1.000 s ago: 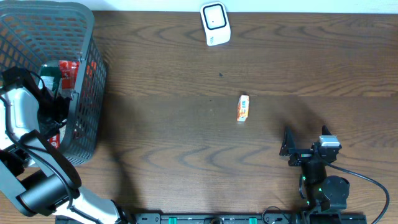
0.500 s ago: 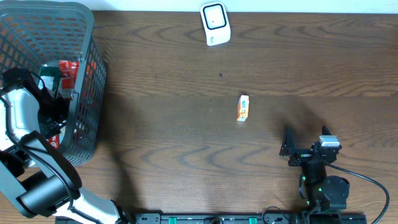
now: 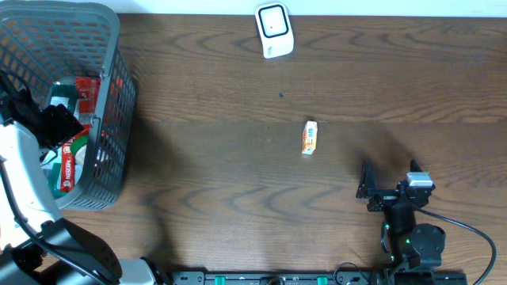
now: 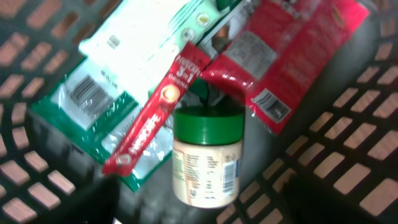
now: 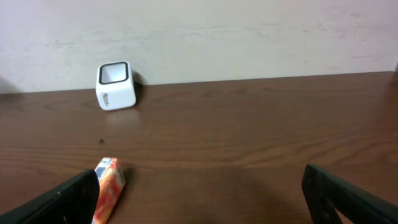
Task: Scan the item barcode
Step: 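Close the left gripper on the green lid and lift the jar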
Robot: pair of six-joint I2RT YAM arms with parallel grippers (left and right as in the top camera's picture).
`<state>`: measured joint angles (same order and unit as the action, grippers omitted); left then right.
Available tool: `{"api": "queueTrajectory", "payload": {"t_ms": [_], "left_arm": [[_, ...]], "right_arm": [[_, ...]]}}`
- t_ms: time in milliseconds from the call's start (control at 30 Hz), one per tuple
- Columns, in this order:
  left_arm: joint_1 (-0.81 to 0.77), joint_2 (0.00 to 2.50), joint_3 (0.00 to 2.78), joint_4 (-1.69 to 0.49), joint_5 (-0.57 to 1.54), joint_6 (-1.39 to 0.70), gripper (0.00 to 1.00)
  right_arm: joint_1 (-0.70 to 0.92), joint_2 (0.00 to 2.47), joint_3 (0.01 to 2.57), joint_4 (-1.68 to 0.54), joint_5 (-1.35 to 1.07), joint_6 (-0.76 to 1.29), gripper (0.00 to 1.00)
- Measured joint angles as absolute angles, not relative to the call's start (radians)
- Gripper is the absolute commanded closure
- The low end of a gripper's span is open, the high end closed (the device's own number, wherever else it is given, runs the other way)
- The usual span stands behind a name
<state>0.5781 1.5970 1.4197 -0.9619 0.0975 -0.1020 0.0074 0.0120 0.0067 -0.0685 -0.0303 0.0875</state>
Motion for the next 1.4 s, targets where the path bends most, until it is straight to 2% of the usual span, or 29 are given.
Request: {"api": "queueTrajectory", "payload": {"t_ms": [167, 267, 333, 867, 1033, 1200, 1400], "left_arm": [[0.565, 1.623, 1.404, -0.96, 0.117, -0.131, 0.02], [0.558, 1.645, 1.399, -0.958, 0.17, -0.138, 0.19], [0.555, 1.657, 1.398, -0.957, 0.181, -0.156, 0.23], [0.555, 1.745, 1.352, -0.937, 0.172, -0.256, 0.23], [0.554, 1.784, 1.351, -0.934, 0.15, -0.274, 0.24], [0.544, 1.805, 1.33, -0.928, 0.12, -0.287, 0.31], [0.532, 1.811, 1.31, -0.888, 0.089, -0.299, 0.3]], "right_arm": [[0.007, 0.012, 0.007, -0.068, -0.03, 0.088, 0.01], [0.007, 0.012, 0.007, -0.068, -0.03, 0.088, 0.01], [0.007, 0.012, 0.007, -0.068, -0.03, 0.088, 0.01], [0.007, 0.012, 0.007, -0.068, -0.03, 0.088, 0.01], [0.007, 0.012, 0.007, -0.068, -0.03, 0.088, 0.01], [0.007, 0.012, 0.007, -0.068, -0.031, 0.088, 0.01], [0.007, 0.012, 0.007, -0.068, -0.03, 0.088, 0.01]]}}
